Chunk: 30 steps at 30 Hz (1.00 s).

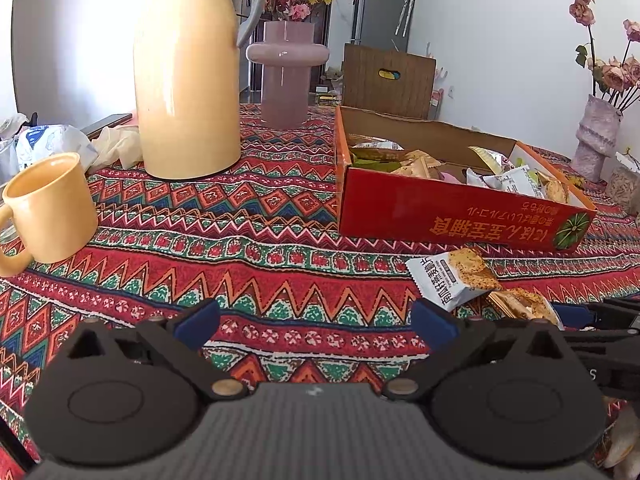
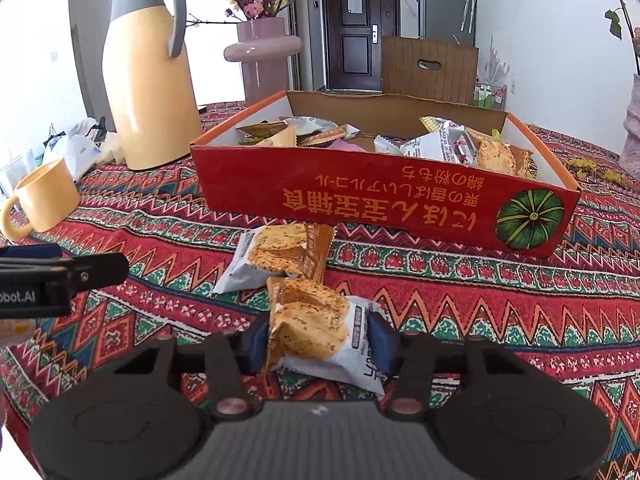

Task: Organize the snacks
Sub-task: 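Grasp the last cookie packet with the left gripper while the right holds its packet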

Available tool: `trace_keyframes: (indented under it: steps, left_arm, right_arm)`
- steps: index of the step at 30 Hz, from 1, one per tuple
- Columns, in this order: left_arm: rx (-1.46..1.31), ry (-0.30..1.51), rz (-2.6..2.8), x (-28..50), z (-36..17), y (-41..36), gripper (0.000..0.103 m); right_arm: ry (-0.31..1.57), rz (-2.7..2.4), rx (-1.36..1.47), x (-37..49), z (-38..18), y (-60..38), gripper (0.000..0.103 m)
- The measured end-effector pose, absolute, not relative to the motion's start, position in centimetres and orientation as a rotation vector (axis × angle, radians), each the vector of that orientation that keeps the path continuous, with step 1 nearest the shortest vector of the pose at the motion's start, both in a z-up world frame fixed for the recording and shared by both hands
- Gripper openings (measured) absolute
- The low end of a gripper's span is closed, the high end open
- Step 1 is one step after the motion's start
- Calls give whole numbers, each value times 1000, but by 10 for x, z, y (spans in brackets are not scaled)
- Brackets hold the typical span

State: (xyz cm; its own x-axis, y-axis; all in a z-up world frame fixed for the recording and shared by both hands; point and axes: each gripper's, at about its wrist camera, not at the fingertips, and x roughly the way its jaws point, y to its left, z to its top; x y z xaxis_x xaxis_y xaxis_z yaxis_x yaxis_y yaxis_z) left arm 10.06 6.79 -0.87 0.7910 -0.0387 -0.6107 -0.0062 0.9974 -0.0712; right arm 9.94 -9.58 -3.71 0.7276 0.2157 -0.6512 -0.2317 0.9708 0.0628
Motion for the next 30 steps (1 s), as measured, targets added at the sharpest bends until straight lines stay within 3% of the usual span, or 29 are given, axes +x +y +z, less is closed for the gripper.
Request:
trace_keyframes:
  steps: [18, 30]
  left_arm:
    - [-98, 735, -54, 134, -5, 23, 103]
    - [-84, 815, -69, 171, -12, -17, 103]
  right_arm:
    - [570, 90, 38, 117, -26, -176, 50]
    - [576, 99, 87, 134, -39, -192, 50]
